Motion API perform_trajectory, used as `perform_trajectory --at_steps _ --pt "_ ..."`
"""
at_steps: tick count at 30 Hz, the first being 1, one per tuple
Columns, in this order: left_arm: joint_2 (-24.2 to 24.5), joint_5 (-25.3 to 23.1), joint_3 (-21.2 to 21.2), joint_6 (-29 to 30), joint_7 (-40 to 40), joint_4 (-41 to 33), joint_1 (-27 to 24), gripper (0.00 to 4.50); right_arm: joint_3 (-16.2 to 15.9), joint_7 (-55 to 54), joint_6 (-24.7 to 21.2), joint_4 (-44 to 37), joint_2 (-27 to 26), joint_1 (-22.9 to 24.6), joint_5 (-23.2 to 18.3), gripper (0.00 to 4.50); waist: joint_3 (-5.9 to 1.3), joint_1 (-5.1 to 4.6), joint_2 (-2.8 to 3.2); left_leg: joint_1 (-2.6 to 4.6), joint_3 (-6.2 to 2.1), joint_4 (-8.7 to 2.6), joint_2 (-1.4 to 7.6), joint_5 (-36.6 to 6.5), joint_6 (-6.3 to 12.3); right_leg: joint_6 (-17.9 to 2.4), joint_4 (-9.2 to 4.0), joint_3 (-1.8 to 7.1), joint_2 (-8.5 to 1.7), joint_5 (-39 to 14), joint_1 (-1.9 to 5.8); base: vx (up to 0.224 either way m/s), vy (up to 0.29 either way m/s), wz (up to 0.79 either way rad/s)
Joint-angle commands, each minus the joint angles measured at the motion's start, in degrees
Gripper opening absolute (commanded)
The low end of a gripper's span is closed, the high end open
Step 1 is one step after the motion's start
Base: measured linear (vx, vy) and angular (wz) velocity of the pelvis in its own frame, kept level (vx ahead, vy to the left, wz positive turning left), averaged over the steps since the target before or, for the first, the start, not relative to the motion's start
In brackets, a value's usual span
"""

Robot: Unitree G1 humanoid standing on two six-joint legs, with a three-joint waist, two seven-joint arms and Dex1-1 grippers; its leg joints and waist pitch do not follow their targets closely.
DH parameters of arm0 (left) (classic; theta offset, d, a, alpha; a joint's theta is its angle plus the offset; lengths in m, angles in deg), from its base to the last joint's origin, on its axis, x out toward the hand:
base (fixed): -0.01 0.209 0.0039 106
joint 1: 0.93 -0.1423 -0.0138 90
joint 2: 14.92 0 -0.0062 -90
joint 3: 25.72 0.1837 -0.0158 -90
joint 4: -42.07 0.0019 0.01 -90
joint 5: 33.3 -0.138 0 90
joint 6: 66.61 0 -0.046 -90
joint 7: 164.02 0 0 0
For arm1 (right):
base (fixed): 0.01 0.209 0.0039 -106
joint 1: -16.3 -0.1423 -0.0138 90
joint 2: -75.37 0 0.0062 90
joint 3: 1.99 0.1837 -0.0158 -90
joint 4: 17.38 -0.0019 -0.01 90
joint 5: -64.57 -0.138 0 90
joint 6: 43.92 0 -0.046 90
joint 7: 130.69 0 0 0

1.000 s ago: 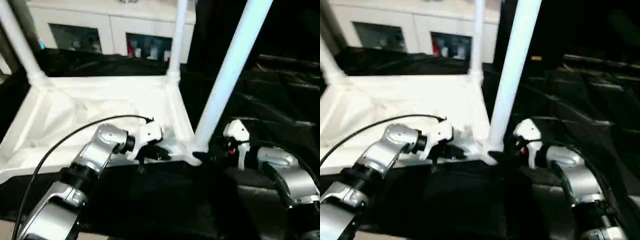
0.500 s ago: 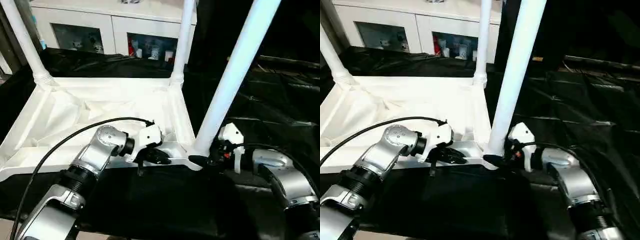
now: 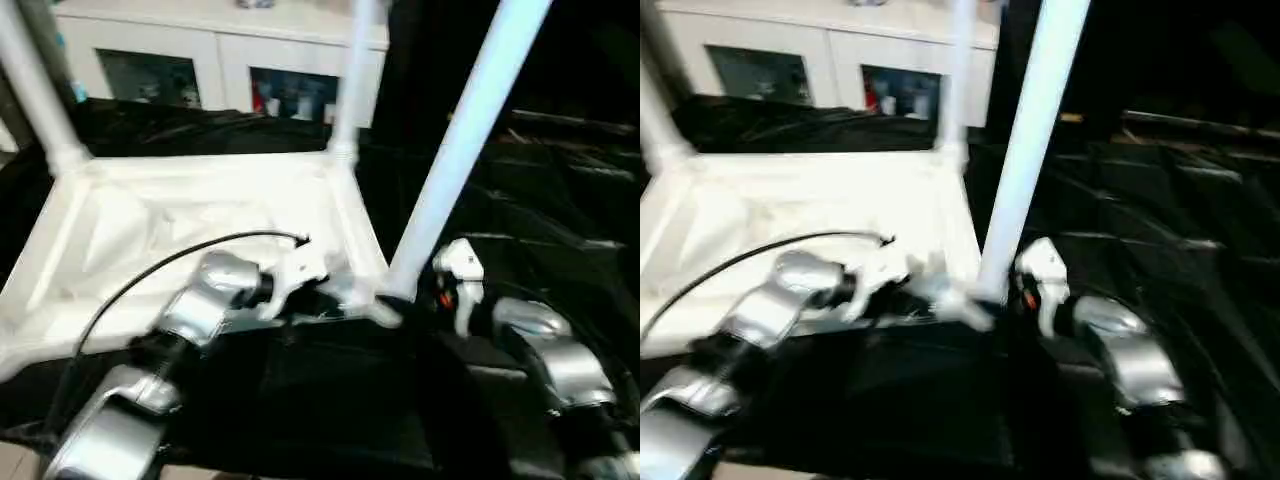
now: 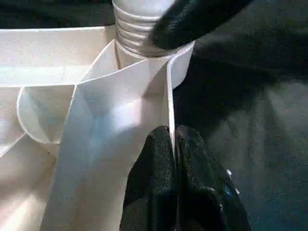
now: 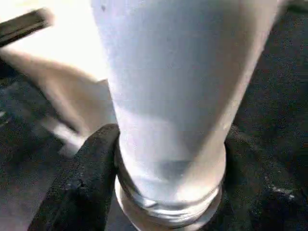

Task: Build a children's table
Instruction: Rotate leg to tighten

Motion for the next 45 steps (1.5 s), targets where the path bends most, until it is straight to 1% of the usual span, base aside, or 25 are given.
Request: perform_trajectory --at_steps 1,2,3,4,5,7,9,11,13,14,16,18,20,21,27,28,29,30,31,33,34,37,40,44,45 --pt "-5.0 0.8 -3.0 1.8 10.7 3.7 3.3 0.0 3.8 -13.9 -3.3 5.8 -3.4 -0.7 2.4 2.72 -3.68 -0.11 -0.52 0.82 -0.86 -4.02 1.96 -11.5 0.34 -10.2 -4.14 2.3 -3.1 -17.2 2.38 0.0 0.0 0.0" --pt "-5.0 0.8 -3.0 1.8 10.7 3.7 3.3 0.0 3.8 -13.9 -3.3 5.8 -3.4 -0.7 2.4 2.72 -3.67 -0.06 -0.6 0.91 -0.89 -3.96 1.85 -11.8 0.23 -10.3 -4.28 2.23 -3.15 -17.6 2.38 0.0 0.0 0.0" --pt "-7.9 0.8 -4.3 3.7 16.2 6.7 5.3 0.0 5.4 -20.5 -3.7 7.7 -6.5 -1.6 2.6 2.72 -3.7 0.02 -0.66 0.68 -0.93 -3.99 1.8 -11.3 0.25 -10.1 -4.22 2.2 -3.14 -17.2 2.71 0.0 0.0 0.0" --pt "-9.4 0.3 -4.5 3.8 19.5 8.5 6.4 0.0 5.6 -23.6 -3.3 8.7 -8.6 -2.2 3.0 2.72 -3.71 0.08 -0.26 0.89 -0.83 -3.92 1.75 -11.5 0.37 -10.2 -4.39 2.28 -3.08 -16.3 2.38 0.0 0.0 0.0" --pt "-9.4 0.3 -4.5 3.8 19.5 8.5 6.4 0.0 5.6 -23.6 -3.3 8.7 -8.6 -2.2 3.0 2.72 -3.77 0.09 -0.44 0.8 -0.82 -3.92 1.68 -11.3 0.52 -10.1 -4.37 2.24 -3.04 -16.1 2.51 0.0 0.0 0.0" --pt "-11.5 -0.9 -4.5 3.4 23.5 11.0 7.8 0.0 4.6 -26.9 -1.9 11.2 -11.8 -3.5 4.0 2.72 -3.77 0.35 -0.1 1.07 -0.7 -3.88 1.67 -11.1 1.05 -10.0 -4.41 2.31 -2.96 -15.0 2.29 0.0 0.0 0.0" --pt "-11.7 -1.1 -4.6 3.5 23.9 11.2 8.0 0.0 4.4 -27.1 -1.7 11.5 -12.3 -3.6 4.1 2.72 -3.78 0.3 -0.25 0.7 -0.79 -3.98 1.66 -11.0 1.41 -10.1 -4.28 2.23 -2.98 -14.3 2.72 0.0 0.0 0.0" --pt "-12.2 -1.5 -3.7 2.2 22.8 11.5 8.0 0.0 3.4 -26.5 -0.4 12.4 -14.1 -4.3 4.4 2.72 -3.72 0.26 -0.03 0.66 -0.9 -4.11 1.72 -11.8 1.51 -9.6 -4.45 2.14 -3.09 -15.5 2.74 0.0 0.0 0.0" --pt "-12.1 -1.7 -3.2 1.6 22.1 11.7 7.9 0.0 3.6 -25.6 0.3 11.9 -14.7 -4.3 3.6 2.72 -3.61 0.07 -0.2 0.7 -1.01 -4.29 1.77 -13.7 1.2 -8.6 -4.79 2.11 -3.1 -18.3 2.71 0.0 0.0 0.0" --pt "-12.0 -1.8 -3.1 1.3 21.9 11.7 7.9 0.0 3.8 -25.5 0.5 11.7 -14.7 -4.3 3.5 2.72 -3.61 0.09 -0.18 0.72 -1.02 -4.3 1.79 -13.8 1.21 -8.5 -4.8 2.14 -3.09 -18.3 2.69 0.0 0.0 0.0" --pt "-11.9 -1.7 -2.9 0.8 21.6 12.0 7.8 0.0 3.9 -25.1 0.9 11.6 -14.7 -4.4 3.3 3.42 -3.61 0.08 -0.13 0.67 -1.02 -4.35 1.8 -13.5 1.25 -8.7 -4.7 2.17 -3.05 -17.4 2.7 0.0 0.0 0.0" --pt "-11.2 -1.1 -2.8 -0.1 19.5 11.6 7.3 0.0 3.3 -23.0 1.7 11.4 -13.1 -4.7 3.9 3.46 -3.65 0.08 -0.18 0.67 -1.01 -4.32 1.82 -13.5 1.38 -8.8 -4.72 2.15 -3.13 -17.3 2.76 0.0 0.0 0.0" --pt "-10.4 -1.0 -2.5 -1.0 17.8 11.1 6.8 0.0 3.6 -22.1 1.6 10.8 -12.1 -4.8 3.8 3.54 -3.55 -0.04 -0.01 0.51 -1.07 -4.43 1.82 -13.7 1.5 -8.9 -4.69 2.14 -3.11 -17.4 2.82 0.0 0.0 0.0" --pt "-10.0 -0.8 -2.3 -1.8 16.4 10.6 6.4 0.0 3.8 -20.7 1.5 10.3 -11.6 -4.7 3.3 3.67 -3.6 -0.19 -0.16 0.41 -1.09 -4.41 1.79 -13.6 1.48 -8.8 -4.72 2.12 -3.1 -17.6 2.9 0.0 0.0 0.0" --pt "-6.4 0.9 -1.4 -4.1 6.9 6.5 3.2 0.0 2.8 -10.4 -0.5 4.0 -5.7 -2.8 1.4 3.67 -3.48 -0.33 -0.32 0.36 -0.99 -4.29 1.85 -13.4 2.79 -9.0 -4.93 2.16 -3.21 -19.0 2.98 0.0 0.0 0.0" --pt "-3.8 2.8 -0.5 -6.6 -0.2 3.5 0.9 0.0 0.9 -2.8 -1.0 -0.1 -1.5 -0.9 0.5 3.67 -3.46 0.02 -0.3 0.6 -1.0 -4.28 2.01 -13.0 3.19 -8.9 -5.02 2.2 -3.28 -19.0 2.92 0.0 0.0 0.0" --pt "-2.9 3.6 -0.3 -6.8 -2.7 2.3 0.1 0.0 0.1 -0.2 -1.0 -1.6 0.1 -0.1 0.3 3.67 -3.45 0.17 -0.44 0.39 -0.97 -4.25 2.19 -12.3 3.92 -9.3 -4.68 2.32 -3.26 -17.4 3.15 0.0 0.0 0.0" --pt "-0.9 5.0 0.3 -6.4 -7.2 -0.4 -1.3 0.0 -1.3 4.5 -0.5 -4.0 3.0 1.4 0.0 3.67 -3.37 0.24 -0.25 0.45 -0.79 -4.24 2.15 -12.4 4.24 -9.6 -4.68 2.33 -3.2 -17.6 2.79 0.0 0.0 0.0" --pt "-0.2 5.4 0.5 -6.3 -8.6 -1.2 -1.7 0.0 -1.7 6.0 -0.4 -4.7 3.8 1.8 -0.2 3.67 -3.5 0.46 -0.2 0.46 -0.92 -4.23 2.24 -12.3 4.12 -9.6 -4.56 2.3 -3.36 -17.6 2.96 0.0 0.0 0.0" --pt "1.5 5.9 1.1 -6.1 -11.3 -2.7 -2.5 0.0 -2.5 9.8 -0.6 -6.8 5.9 3.0 -1.0 3.67 -3.5 0.47 0.07 0.73 -0.77 -4.28 2.39 -11.8 3.98 -10.5 -4.39 2.36 -3.18 -16.3 2.54 0.0 0.0 0.0" --pt "2.4 6.2 1.3 -6.2 -13.0 -3.6 -2.9 0.0 -2.8 11.6 -0.7 -7.9 7.0 3.4 -1.2 3.67 -3.46 0.52 0.04 0.56 -0.79 -4.3 2.42 -11.7 3.81 -10.9 -4.23 2.34 -3.09 -15.6 2.7 0.0 0.0 0.0" --pt "4.7 7.2 1.5 -5.7 -17.0 -5.6 -3.8 0.0 -3.7 16.0 -0.8 -10.1 9.6 4.5 -1.8 3.67 -3.41 0.53 0.26 0.67 -0.86 -4.44 2.53 -12.8 3.34 -11.0 -4.17 2.37 -3.16 -15.9 2.68 0.0 0.0 0.0" --pt "6.1 7.5 1.1 -5.1 -19.0 -7.0 -4.0 0.0 -4.8 19.4 -1.6 -11.0 11.4 4.8 -2.4 3.67 -3.38 0.48 0.12 0.68 -0.79 -4.41 2.48 -13.3 3.07 -11.0 -4.24 2.43 -3.23 -16.7 2.59 0.0 0.0 0.0" --pt "6.3 7.7 0.7 -5.1 -19.2 -7.6 -4.1 0.0 -5.6 20.1 -1.5 -11.0 11.7 4.6 -2.0 3.67 -3.37 0.48 -0.07 0.57 -0.81 -4.37 2.45 -12.8 2.66 -10.7 -4.22 2.45 -3.31 -17.3 2.63 0.0 0.0 0.0" --pt "6.2 7.7 0.6 -5.1 -18.8 -7.7 -4.0 0.0 -5.4 19.8 -1.4 -10.2 10.9 4.1 -1.9 3.67 -3.39 0.48 -0.31 0.56 -0.8 -4.34 2.43 -12.5 2.71 -10.6 -4.21 2.42 -3.31 -17.5 2.63 0.0 0.0 0.0"
